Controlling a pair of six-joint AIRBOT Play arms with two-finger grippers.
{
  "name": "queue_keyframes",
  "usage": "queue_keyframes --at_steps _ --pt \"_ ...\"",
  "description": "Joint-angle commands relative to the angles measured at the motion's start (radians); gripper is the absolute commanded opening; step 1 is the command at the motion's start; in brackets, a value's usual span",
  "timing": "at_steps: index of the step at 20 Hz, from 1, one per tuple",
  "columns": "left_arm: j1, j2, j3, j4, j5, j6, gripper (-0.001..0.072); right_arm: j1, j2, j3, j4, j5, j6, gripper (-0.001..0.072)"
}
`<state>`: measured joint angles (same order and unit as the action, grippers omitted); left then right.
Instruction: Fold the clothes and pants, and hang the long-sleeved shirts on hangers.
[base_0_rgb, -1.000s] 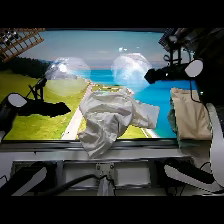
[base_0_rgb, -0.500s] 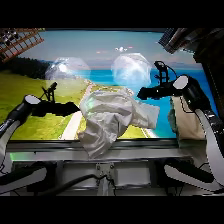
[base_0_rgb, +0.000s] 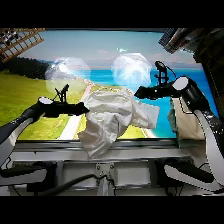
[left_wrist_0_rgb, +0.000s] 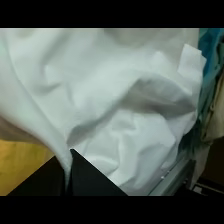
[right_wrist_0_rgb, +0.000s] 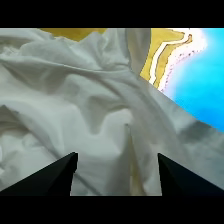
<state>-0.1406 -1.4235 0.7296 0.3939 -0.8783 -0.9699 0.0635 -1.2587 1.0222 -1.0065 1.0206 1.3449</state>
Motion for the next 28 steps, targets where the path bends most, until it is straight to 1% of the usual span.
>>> queue_keyframes --at_steps 1,2,3,4,5,7,10,14,17,20,22,23,24,25,26,27,28 --pt "0.074 0.100 0.014 -0.048 -0.058 0.036 0.0005 0.000 -0.002 -0.003 -0.118 -0.012 0.034 0.0568" --pt "0.115 0.154 0.018 -0.042 -0.066 0.036 0.0005 0.000 -0.002 -0.010 -0.166 -0.024 0.034 0.0570" --pt "0.159 0.216 0.018 -0.039 -0.069 0.035 0.0005 -0.001 -0.005 -0.017 -0.206 -0.040 0.029 0.0593" --pt "0.193 0.268 0.018 -0.035 -0.069 0.035 0.0005 -0.002 -0.018 -0.018 -0.235 -0.044 0.018 0.0621" --pt "0.220 0.318 0.018 -0.035 -0.069 0.035 0.0005 -0.002 -0.033 -0.017 -0.240 -0.036 -0.003 0.0665" --pt "0.246 0.399 0.018 -0.035 -0.076 0.031 0.0004 0.000 -0.060 -0.018 -0.233 0.014 -0.006 0.0664" --pt "0.249 0.487 0.018 -0.035 -0.084 0.031 0.0004 0.001 -0.061 -0.061 -0.199 -0.010 -0.049 0.0662" --pt "0.249 0.512 0.018 -0.035 -0.084 0.027 0.0004 0.010 -0.073 -0.117 -0.087 -0.017 -0.143 0.0662" --pt "0.249 0.512 0.018 -0.035 -0.084 0.007 0.0004 0.064 -0.087 -0.134 -0.086 -0.044 -0.186 0.0663" --pt "0.249 0.512 0.018 -0.035 -0.084 0.005 0.0004 0.123 -0.126 -0.133 -0.085 -0.099 -0.187 0.0663" --pt "0.249 0.512 0.018 -0.035 -0.084 0.005 0.0004 0.152 -0.164 -0.133 -0.071 -0.108 -0.187 0.0662" --pt "0.249 0.512 0.018 -0.035 -0.084 0.005 0.0004 0.164 -0.187 -0.133 -0.064 -0.113 -0.187 0.0635" --pt "0.249 0.512 0.018 -0.035 -0.084 0.005 0.0004 0.177 -0.204 -0.133 -0.061 -0.124 -0.186 0.0529" --pt "0.249 0.512 0.018 -0.035 -0.084 0.005 0.0004 0.190 -0.215 -0.133 -0.055 -0.137 -0.186 0.0303" --pt "0.249 0.512 0.018 -0.035 -0.084 0.005 0.0004 0.200 -0.213 -0.132 -0.055 -0.149 -0.184 0.0062" --pt "0.249 0.513 0.018 -0.036 -0.084 0.005 0.0004 0.199 -0.201 -0.127 -0.046 -0.150 -0.183 0.0020" --pt "0.250 0.515 0.019 -0.036 -0.084 0.005 0.0004 0.196 -0.181 -0.114 -0.050 -0.138 -0.176 0.0019"
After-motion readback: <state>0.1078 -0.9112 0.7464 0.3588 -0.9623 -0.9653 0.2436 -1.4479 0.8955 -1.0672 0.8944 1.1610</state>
